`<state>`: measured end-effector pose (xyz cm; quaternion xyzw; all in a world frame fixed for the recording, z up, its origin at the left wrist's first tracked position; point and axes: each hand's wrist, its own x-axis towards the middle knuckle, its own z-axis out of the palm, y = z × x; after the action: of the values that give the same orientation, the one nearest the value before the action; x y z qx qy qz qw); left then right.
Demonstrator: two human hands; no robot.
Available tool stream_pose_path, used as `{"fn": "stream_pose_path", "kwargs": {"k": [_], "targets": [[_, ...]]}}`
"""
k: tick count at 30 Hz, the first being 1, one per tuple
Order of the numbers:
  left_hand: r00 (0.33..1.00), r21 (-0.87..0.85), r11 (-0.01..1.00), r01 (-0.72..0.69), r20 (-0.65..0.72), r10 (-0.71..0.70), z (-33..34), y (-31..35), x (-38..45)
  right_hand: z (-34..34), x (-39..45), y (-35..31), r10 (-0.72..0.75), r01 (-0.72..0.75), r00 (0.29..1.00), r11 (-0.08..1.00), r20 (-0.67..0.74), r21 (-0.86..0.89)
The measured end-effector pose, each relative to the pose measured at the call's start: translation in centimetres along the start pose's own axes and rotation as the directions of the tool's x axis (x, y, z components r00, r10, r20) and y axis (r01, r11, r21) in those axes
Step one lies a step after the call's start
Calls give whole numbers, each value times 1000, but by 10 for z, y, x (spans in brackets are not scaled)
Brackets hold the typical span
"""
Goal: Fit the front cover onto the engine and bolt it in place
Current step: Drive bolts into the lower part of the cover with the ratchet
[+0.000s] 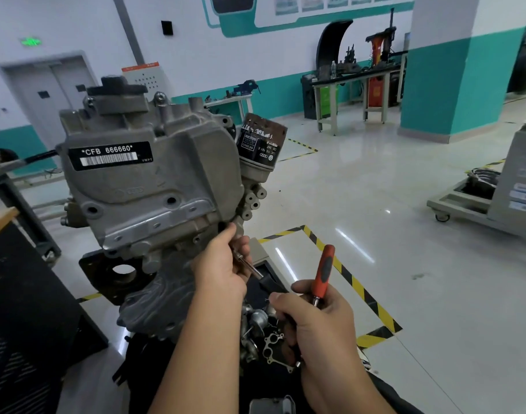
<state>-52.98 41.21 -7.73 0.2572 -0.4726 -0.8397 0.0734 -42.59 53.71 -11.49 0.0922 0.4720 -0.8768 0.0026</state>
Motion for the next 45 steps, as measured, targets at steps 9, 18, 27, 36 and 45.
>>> {"fn": "stream_pose_path", "kwargs": {"k": [9, 18, 27, 36, 45], "targets": [[999, -76, 996, -43, 13, 44, -2, -12, -22, -10, 3, -9, -79, 79, 997, 997, 15, 4], [998, -286, 957, -56, -3, 57, 3, -13, -34, -3, -5, -10, -221, 226, 973, 971, 61, -79], [989, -471, 870, -142, -103, 105, 8, -8, -40, 0, -5, -2, -321, 326, 946, 933, 56, -153], [991, -502, 855, -133, -63, 117, 14, -10, -41, -4, -5, -9, -362, 369, 929, 916, 71, -158], [986, -561, 812, -163, -69, 150, 13, -8, -37, -4, -8, -14, -390, 396, 918, 904, 67, -162]]}}
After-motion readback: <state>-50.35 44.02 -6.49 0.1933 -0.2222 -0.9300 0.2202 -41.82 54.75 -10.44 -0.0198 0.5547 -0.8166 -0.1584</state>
